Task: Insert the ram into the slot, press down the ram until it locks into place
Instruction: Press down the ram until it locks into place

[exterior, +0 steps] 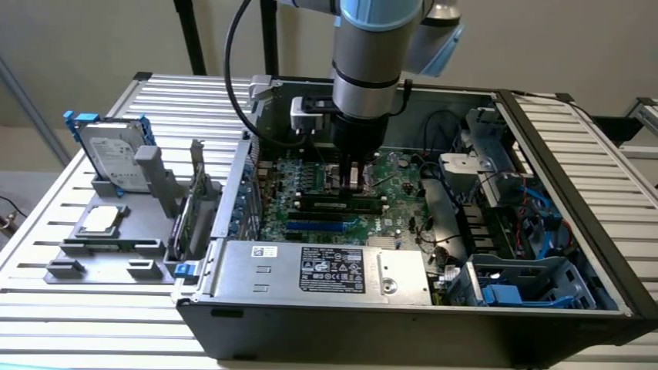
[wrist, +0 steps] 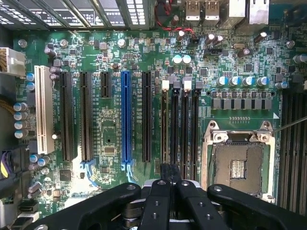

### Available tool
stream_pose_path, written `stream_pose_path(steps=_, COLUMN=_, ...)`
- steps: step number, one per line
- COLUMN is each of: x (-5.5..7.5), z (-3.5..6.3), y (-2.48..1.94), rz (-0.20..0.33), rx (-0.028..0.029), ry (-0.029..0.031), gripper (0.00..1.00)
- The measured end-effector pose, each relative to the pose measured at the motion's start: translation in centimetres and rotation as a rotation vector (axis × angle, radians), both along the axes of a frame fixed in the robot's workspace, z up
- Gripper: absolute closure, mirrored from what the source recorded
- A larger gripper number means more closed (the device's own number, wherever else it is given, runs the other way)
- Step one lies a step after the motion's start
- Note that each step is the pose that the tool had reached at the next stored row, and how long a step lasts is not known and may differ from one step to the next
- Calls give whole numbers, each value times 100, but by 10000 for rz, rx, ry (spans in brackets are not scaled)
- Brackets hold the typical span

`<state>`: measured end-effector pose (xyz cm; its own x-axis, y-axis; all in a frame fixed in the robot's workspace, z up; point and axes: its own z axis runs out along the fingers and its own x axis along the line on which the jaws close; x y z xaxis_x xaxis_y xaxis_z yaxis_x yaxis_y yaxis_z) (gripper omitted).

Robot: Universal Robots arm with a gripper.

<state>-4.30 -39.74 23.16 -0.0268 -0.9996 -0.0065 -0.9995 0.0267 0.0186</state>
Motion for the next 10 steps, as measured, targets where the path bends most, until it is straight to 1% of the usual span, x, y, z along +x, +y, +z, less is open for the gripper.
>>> stream_pose_path(steps=4, x=-2, z=-23, y=-1, rz=1, rx=-9, ry=4, gripper=90)
stream_pose_path(steps=6, x=-3, z=-40, y=0, rz=0, rx=-1, ry=1, gripper=90)
stream_pose_path(steps=10, x=-4, z=-48, y=0, rz=0, rx=-5, ry=3, gripper=90)
